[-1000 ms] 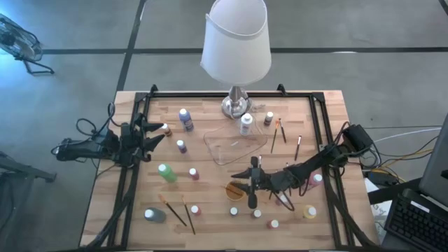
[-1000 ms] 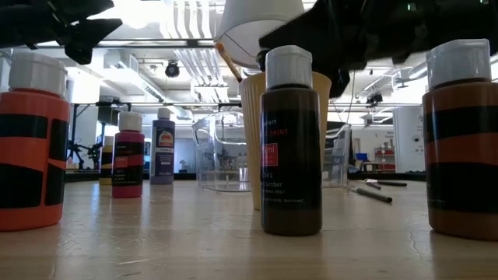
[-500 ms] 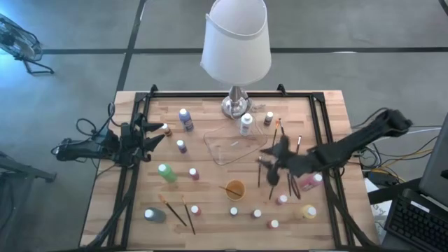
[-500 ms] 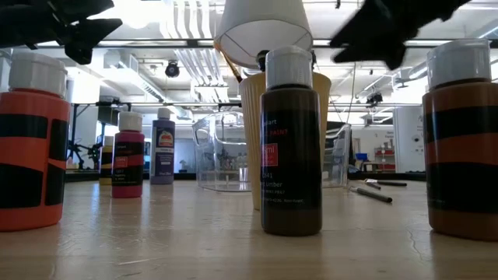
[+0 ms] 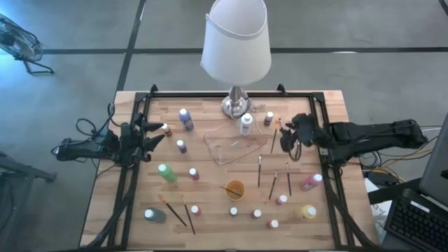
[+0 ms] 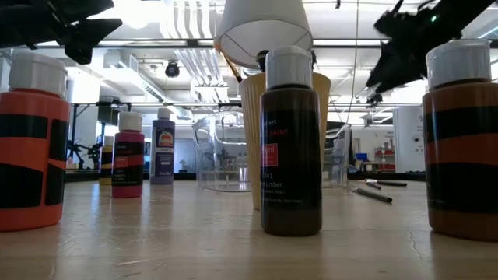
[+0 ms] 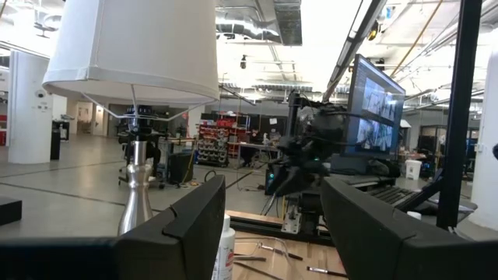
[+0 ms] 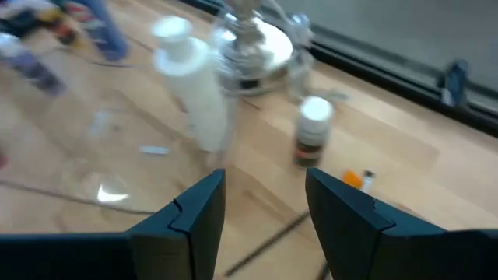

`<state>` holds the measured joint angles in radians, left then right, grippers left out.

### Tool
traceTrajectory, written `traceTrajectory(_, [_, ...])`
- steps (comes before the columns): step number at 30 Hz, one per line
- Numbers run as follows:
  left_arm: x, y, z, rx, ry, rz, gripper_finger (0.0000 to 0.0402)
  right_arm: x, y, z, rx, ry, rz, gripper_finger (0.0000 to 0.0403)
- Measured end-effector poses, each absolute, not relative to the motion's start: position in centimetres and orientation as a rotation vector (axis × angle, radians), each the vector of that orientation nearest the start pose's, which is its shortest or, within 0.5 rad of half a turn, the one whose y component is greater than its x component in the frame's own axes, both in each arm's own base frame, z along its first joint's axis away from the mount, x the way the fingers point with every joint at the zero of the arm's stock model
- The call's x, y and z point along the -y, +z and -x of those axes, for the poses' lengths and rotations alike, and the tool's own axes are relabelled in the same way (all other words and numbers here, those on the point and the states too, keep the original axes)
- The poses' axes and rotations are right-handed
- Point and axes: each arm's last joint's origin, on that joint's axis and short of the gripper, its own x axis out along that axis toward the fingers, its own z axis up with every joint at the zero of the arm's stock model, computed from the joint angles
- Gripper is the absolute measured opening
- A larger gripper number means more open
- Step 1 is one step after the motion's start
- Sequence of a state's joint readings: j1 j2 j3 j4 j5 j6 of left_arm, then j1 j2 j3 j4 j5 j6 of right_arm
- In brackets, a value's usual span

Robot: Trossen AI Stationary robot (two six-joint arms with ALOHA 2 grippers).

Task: Pick & Place Paint Supplies
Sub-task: Put the black paint brush into the yellow cup, then put the gray bottle into the transparent bin

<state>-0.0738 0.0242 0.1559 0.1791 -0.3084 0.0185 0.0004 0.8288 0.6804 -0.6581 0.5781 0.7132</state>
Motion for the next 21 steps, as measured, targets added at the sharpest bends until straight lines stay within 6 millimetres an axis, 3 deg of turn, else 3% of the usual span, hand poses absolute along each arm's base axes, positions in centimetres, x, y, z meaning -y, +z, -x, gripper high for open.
traceTrajectory(11, [-0.3, 23.1, -8.2, 0.303, 0.235, 0.041, 0.0218, 7.8, 24.2, -15.3, -0.679, -0.94, -0.492, 0.0191])
traceTrajectory(21, [-0.3, 23.1, -8.2, 0.304, 0.235, 0.041, 0.0218, 9.6, 23.0, -17.5, -0.703, -0.874, -0.416, 0.0206])
